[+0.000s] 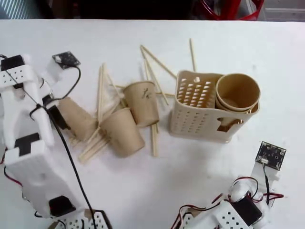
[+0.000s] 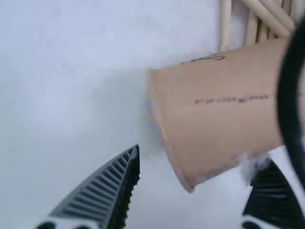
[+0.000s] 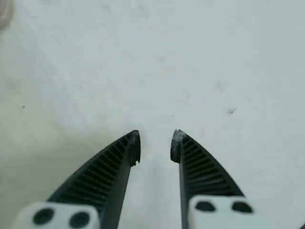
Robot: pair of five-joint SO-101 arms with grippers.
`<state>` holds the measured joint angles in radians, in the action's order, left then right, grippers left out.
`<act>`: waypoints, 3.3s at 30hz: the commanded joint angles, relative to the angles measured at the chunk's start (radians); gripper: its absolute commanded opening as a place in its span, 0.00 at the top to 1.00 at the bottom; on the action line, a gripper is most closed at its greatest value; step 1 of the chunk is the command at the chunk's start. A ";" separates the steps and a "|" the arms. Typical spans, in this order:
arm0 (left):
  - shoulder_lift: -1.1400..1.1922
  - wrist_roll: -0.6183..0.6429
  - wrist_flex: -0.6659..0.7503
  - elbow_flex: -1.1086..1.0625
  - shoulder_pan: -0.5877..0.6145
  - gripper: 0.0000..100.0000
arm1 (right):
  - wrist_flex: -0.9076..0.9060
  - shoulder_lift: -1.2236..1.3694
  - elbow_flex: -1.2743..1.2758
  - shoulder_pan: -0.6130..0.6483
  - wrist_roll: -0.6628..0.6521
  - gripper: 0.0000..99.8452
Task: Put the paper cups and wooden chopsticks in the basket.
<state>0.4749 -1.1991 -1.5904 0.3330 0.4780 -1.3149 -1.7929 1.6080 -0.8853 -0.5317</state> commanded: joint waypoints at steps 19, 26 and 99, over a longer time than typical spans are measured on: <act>0.136 -0.049 -0.147 0.338 0.012 0.95 | 0.004 -0.008 -0.003 -0.001 -0.006 0.88; 0.134 -0.034 -0.196 0.437 -0.005 0.95 | 0.004 -0.008 -0.003 -0.001 -0.006 0.88; 0.329 0.436 -0.190 0.512 -0.093 0.83 | 0.005 -0.010 0.006 -0.004 -0.006 0.88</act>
<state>0.7879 -0.7710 -1.7791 0.8531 0.3721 -1.3149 -1.7975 1.6203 -0.8853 -0.5317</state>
